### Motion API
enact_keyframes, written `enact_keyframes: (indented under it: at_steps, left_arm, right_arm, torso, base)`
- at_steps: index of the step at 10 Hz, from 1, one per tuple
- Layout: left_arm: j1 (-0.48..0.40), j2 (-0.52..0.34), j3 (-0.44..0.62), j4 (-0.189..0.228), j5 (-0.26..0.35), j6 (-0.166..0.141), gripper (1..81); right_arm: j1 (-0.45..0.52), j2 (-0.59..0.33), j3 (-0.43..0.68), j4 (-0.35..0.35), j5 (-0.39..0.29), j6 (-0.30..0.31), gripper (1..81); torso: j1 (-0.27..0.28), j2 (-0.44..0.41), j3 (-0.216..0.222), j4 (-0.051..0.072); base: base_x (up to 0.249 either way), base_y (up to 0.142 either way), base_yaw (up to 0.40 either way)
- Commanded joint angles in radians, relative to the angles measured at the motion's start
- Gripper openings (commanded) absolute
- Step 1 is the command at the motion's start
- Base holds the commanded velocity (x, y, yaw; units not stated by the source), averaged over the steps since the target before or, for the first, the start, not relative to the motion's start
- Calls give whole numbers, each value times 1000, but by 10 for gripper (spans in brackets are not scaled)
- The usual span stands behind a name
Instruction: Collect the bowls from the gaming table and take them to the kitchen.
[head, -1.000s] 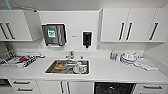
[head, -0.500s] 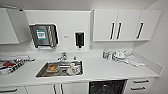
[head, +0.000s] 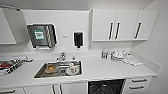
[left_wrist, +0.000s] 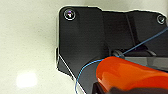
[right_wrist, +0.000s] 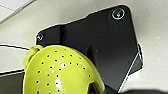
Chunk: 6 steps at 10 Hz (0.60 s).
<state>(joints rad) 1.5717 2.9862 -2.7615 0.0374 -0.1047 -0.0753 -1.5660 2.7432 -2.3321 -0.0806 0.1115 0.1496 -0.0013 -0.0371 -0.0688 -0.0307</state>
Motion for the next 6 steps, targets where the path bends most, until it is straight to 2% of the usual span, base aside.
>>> enact_keyframes:
  at_steps: [1, 6]
  left_arm:
    - [-38, -8, -1, -1, 53, 5, 10]
    - [-38, -8, -1, -5, 54, 5, 10]
  right_arm:
    - [36, -18, 7, -8, -47, -2, 10]
    - [34, -17, 11, -8, -46, -2, 10]
  torso:
    - [1, 0, 0, 0]
    - [2, -1, 1, 0]
  base:
    - [117, 0, 0]
    - [128, 0, 0]
